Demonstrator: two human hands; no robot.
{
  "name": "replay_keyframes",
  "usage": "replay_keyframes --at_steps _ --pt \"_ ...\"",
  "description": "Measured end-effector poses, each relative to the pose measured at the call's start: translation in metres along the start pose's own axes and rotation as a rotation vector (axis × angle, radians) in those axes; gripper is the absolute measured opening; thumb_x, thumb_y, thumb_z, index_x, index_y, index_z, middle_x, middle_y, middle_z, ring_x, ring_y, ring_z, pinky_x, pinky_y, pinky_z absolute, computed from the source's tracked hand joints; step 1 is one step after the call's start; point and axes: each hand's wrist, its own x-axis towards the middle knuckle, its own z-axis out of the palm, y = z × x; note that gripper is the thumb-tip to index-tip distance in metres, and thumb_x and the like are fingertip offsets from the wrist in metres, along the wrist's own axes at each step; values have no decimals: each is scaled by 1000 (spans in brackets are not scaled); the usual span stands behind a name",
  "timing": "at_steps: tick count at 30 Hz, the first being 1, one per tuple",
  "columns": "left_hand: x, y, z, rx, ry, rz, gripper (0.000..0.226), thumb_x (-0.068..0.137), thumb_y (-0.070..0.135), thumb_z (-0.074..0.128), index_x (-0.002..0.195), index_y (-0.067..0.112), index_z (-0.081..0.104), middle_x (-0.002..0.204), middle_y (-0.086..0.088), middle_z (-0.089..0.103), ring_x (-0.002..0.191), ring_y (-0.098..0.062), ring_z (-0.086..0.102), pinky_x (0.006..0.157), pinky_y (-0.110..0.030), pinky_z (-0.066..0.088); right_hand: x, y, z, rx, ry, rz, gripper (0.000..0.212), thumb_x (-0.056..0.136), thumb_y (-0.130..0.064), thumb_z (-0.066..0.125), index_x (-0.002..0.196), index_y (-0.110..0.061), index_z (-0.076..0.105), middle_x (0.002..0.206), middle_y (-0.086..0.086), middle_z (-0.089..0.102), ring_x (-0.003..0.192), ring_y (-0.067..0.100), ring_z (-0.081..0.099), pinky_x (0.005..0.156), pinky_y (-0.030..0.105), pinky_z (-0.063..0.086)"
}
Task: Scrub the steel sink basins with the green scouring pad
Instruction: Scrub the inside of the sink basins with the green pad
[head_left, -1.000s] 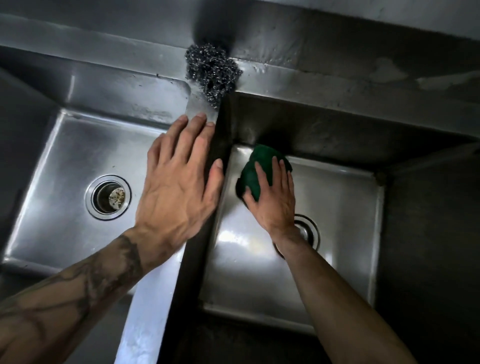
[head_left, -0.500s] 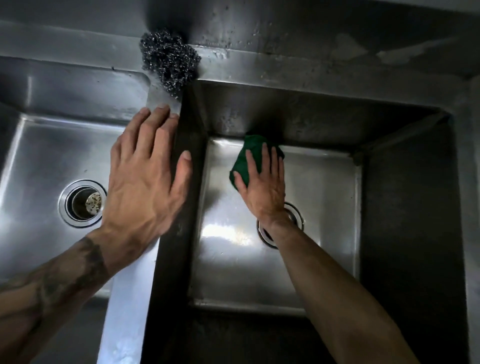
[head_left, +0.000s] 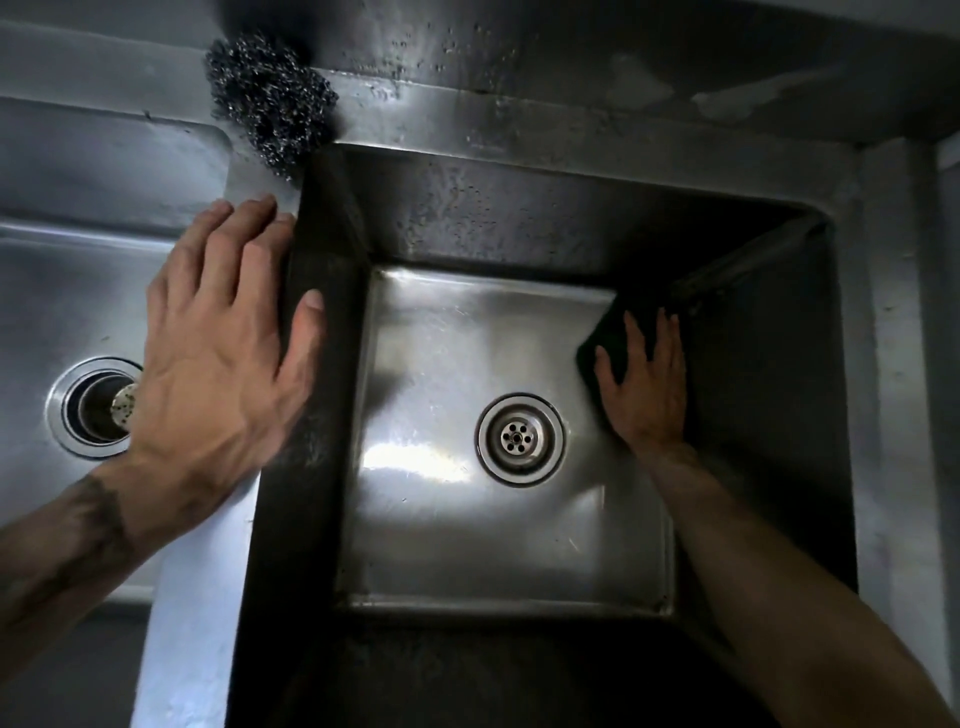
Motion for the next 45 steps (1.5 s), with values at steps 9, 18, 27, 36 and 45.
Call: replay_keyframes --at_steps 9,18,27,36,45 --pt "1 2 -4 8 -23 -11 59 108 39 37 155 2 42 164 -19 40 154 -41 32 128 -55 26 -16 -104 11 208 -73 -137 60 102 -50 43 153 -19 47 162 22 34 153 40 26 125 51 25" --pt "2 3 -6 11 -21 -32 57 108 38 39 157 7 41 166 -13 38 157 -35 30 129 -49 24 -55 -204 23 245 -253 -669 59 101 -54 47 153 -26 47 163 17 36 154 35 28 124 50 24" --pt "0 2 -5 20 -12 -39 56 110 40 37 157 10 40 167 -11 37 158 -32 27 128 -50 25 -165 -164 22 297 -387 -858 55 106 -54 41 156 -32 38 170 9 21 160 25 12 130 44 13" --pt "-11 5 -12 71 22 -57 50 111 36 34 152 10 48 163 -10 44 155 -29 35 125 -49 28 -198 -167 17 218 -419 -895 61 102 -57 46 154 -28 42 169 13 23 159 27 16 129 44 14" --pt "-75 6 -19 129 3 -56 54 111 37 38 155 6 46 165 -14 43 155 -33 36 125 -51 29 -207 -154 3 118 -541 -1012 65 105 -56 40 161 -27 29 171 15 15 160 30 10 130 48 11"
